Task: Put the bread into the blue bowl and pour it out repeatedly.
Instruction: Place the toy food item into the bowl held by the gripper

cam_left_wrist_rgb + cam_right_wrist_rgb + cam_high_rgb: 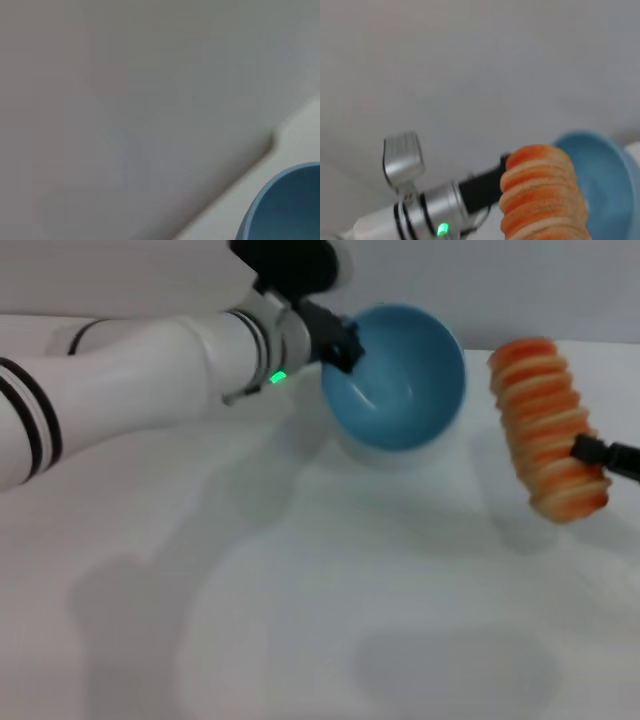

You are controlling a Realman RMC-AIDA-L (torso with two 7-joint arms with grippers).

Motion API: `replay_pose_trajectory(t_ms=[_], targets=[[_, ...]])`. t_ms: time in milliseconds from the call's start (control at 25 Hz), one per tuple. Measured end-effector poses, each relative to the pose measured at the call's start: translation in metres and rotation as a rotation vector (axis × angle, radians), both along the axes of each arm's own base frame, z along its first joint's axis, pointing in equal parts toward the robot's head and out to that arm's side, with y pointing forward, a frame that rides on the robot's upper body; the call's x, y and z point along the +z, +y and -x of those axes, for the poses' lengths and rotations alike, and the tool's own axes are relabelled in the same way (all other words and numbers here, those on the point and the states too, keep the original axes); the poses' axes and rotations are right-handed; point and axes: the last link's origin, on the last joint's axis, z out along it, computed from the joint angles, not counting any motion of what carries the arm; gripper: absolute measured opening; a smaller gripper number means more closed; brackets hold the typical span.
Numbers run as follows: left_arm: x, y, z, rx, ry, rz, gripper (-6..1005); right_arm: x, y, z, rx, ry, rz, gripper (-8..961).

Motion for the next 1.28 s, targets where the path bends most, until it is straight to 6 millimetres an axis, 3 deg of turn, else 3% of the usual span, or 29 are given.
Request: replay_pose_trajectory(t_ms=[200,320,560,1120,1280], targets=[[-0.02,-0.02,-0.016,-0.012,0.021,0.154,-1,-0.004,0.025,0.01,0.028,-0.046,-0.081,163],[-0.026,-0.029,-0.032,-0.005,-0.007,0.22,-2,-0.016,0.04,0.02,0.04,-0.062,-0.078,147],[-0.027,-0.033,-0.043,-0.024,-0.025,0.239,-2,-0.05,0.061,0.027,0.016,-0.163,-0.052,136],[-0.027,-0.033,-0.043,-0.024,-0.029,0.239,0,-0.066,0.067,0.023,0.008,-0.247,-0.072,114],[-0.027,-0.032,-0.042,-0.017,-0.03,0.236,0,-0.064,0.067,0.021,0.004,-0.248,-0.075,247]])
